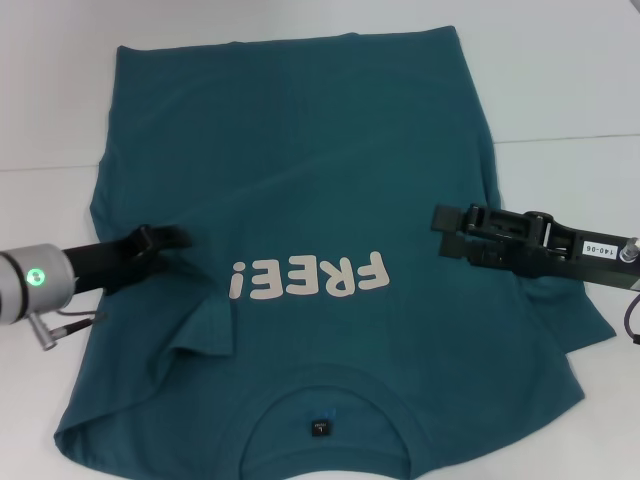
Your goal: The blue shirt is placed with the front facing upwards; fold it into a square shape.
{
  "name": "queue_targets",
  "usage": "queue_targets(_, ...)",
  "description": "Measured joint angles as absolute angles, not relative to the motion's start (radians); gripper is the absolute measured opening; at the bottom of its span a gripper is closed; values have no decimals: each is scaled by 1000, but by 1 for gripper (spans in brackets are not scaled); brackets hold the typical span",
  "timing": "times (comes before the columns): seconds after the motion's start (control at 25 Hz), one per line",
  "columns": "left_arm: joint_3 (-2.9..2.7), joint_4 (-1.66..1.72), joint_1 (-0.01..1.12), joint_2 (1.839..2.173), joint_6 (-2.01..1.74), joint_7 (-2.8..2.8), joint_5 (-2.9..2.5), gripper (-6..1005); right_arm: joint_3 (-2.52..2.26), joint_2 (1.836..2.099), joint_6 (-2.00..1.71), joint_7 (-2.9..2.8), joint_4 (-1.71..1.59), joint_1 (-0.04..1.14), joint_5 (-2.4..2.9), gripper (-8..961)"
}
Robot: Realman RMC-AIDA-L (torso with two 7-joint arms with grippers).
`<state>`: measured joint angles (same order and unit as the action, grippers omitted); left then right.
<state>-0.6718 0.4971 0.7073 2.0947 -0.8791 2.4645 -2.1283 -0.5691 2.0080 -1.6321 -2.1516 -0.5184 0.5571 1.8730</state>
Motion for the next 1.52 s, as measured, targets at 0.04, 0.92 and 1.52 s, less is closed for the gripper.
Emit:
queue_targets(0.04, -672, 495, 713, 2097, -877, 2463, -2128, 545, -569, 2008, -1632, -2152, -518, 557, 1873, 943)
queue_targets(0.92, -642, 716, 526, 2087, -1282, 2410, -2114, 556, -575, 2004, -1637, -2142, -527, 556, 1878, 942)
queue_targets(1.52, -475, 782, 358, 2165, -1621, 1703, -2094, 634, -578, 1994, -1643, -2139, -526, 554, 1879, 942)
